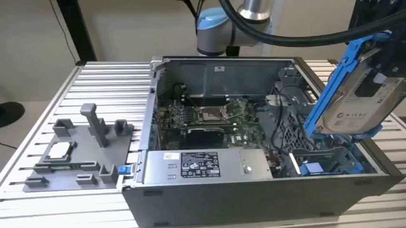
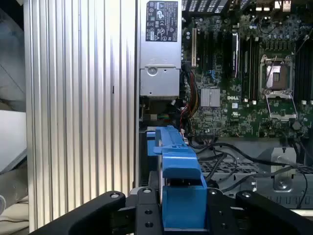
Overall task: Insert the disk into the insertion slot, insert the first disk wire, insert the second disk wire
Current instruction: 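Insert the disk into the insertion slot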
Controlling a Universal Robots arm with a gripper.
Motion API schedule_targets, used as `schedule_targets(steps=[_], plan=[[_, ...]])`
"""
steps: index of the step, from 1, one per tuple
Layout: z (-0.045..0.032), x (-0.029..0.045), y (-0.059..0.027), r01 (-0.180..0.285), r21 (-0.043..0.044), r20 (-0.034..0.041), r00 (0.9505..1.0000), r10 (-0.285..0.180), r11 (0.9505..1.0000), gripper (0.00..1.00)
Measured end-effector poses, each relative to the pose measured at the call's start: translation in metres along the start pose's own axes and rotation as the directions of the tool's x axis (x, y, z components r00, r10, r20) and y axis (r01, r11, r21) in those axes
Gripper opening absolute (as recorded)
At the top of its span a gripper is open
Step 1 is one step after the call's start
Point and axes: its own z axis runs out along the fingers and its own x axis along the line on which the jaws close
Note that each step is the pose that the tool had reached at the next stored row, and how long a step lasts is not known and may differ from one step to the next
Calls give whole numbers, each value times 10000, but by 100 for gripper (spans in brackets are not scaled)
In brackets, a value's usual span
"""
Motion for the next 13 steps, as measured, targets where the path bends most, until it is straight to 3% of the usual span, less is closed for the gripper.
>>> schedule_targets(steps=[13], plan=[[36, 5, -10, -1, 0, -1, 10000, 1, 10000, 0]])
